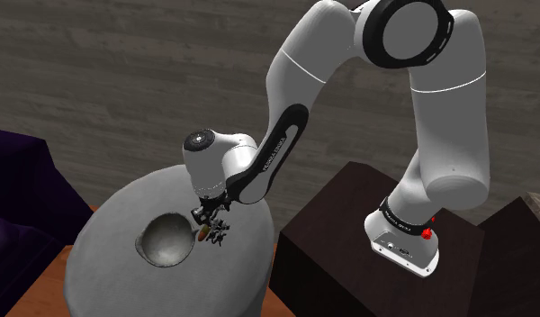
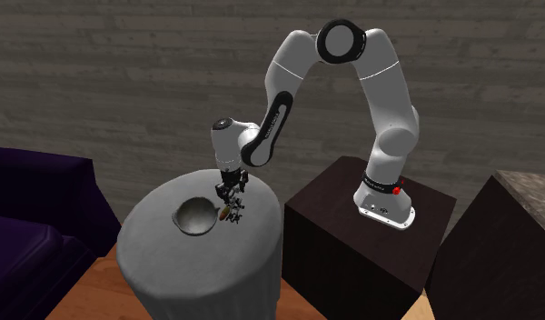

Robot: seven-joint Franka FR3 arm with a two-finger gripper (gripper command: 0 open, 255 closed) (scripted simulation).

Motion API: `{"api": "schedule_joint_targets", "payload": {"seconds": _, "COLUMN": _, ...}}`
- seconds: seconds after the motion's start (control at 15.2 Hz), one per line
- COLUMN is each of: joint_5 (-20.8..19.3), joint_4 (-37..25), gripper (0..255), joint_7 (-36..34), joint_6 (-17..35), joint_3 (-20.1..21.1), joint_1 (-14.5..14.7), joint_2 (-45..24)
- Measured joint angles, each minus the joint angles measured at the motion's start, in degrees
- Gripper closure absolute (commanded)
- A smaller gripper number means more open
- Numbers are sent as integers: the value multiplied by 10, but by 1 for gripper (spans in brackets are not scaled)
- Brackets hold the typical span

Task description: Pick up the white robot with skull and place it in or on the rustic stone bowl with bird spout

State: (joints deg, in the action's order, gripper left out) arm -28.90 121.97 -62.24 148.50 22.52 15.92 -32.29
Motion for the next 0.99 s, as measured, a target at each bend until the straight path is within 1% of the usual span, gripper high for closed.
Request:
{"api": "schedule_joint_targets", "payload": {"seconds": 0.26, "joint_5": 9, "joint_4": 5, "gripper": 255, "joint_7": 7, "joint_6": -10, "joint_3": 8, "joint_1": -7, "joint_2": 14}}
{"api": "schedule_joint_targets", "payload": {"seconds": 0.99, "joint_5": 65, "joint_4": 14, "gripper": 255, "joint_7": 47, "joint_6": -66, "joint_3": 51, "joint_1": -38, "joint_2": 85}}
